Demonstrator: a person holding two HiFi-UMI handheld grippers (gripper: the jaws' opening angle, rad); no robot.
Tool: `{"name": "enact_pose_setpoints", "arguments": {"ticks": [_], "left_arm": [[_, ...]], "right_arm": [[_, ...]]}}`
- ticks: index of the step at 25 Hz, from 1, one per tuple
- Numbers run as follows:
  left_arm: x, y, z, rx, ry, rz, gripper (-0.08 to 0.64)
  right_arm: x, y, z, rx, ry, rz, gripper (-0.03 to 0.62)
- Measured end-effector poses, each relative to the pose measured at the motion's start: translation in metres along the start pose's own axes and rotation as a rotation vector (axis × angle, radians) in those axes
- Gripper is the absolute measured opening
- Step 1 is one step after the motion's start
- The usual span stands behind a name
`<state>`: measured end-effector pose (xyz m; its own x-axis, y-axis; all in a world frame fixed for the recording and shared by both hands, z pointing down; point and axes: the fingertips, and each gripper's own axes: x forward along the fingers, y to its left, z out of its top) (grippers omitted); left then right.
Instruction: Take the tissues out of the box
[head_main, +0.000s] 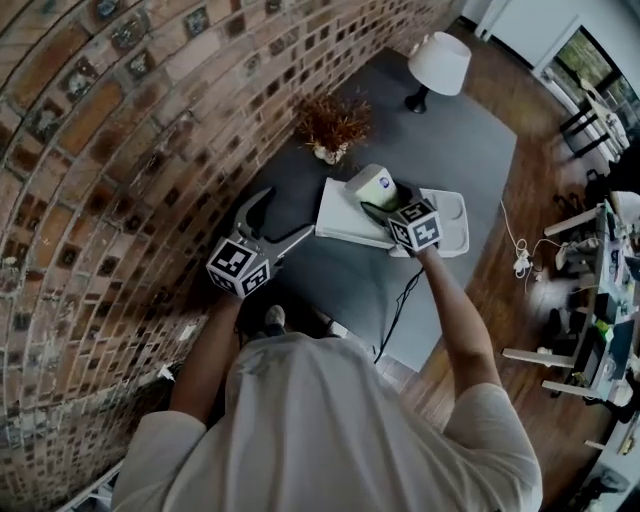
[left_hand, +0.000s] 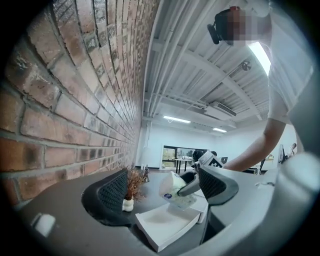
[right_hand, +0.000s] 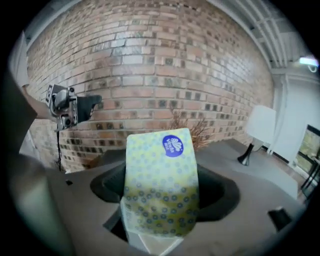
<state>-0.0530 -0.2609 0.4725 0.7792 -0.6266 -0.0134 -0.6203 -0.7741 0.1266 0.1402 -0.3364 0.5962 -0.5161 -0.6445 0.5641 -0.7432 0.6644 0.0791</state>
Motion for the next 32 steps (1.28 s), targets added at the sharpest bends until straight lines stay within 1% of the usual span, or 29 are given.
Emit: {"name": "enact_pose_setpoints", "arguments": {"ticks": [4, 7, 9, 10, 11, 13, 16, 21, 26, 29, 32], "left_arm": [[0.009, 0.001, 0.012, 0.017, -0.025, 0.006, 0.443], [0.024, -0.005, 0.022, 0.022, -0.053, -0.014, 0.443], [0.032, -0.009, 0.026, 0.038, -0.061, -0.017, 0.443], [0.034, -0.011, 0.027, 0.055, -0.06, -0.01, 0.443], [0.036, -0.013, 0.029, 0.078, -0.06, -0.002, 0.423], [0.041, -0.018, 0.036, 0.115, -0.075, 0.005, 0.417], [0.054, -0.029, 0.046, 0.114, -0.106, -0.022, 0.416], [0.07, -0.046, 0.051, 0.082, -0.124, -0.086, 0.416], [0.077, -0.061, 0.047, 0.072, -0.129, -0.104, 0.416], [0.08, -0.073, 0.038, 0.079, -0.113, -0.119, 0.416], [0.083, -0.082, 0.027, 0.091, -0.099, -0.117, 0.416]], "right_arm": [[-0.041, -0.005, 0.029, 0.056, -0.15, -0.128, 0.41], [-0.082, -0.014, 0.039, 0.092, -0.243, -0.26, 0.41], [-0.109, -0.017, 0.04, 0.128, -0.297, -0.339, 0.408], [-0.121, -0.016, 0.039, 0.146, -0.321, -0.375, 0.41], [-0.133, -0.014, 0.037, 0.165, -0.344, -0.411, 0.408], [-0.159, -0.011, 0.034, 0.197, -0.386, -0.486, 0.408], [-0.196, -0.004, 0.031, 0.227, -0.448, -0.589, 0.408], [-0.246, 0.011, 0.024, 0.247, -0.534, -0.72, 0.41], [-0.281, 0.026, 0.011, 0.25, -0.555, -0.846, 0.413], [-0.29, 0.038, 0.001, 0.258, -0.547, -0.881, 0.414], [-0.296, 0.049, -0.007, 0.296, -0.581, -0.894, 0.417]]}}
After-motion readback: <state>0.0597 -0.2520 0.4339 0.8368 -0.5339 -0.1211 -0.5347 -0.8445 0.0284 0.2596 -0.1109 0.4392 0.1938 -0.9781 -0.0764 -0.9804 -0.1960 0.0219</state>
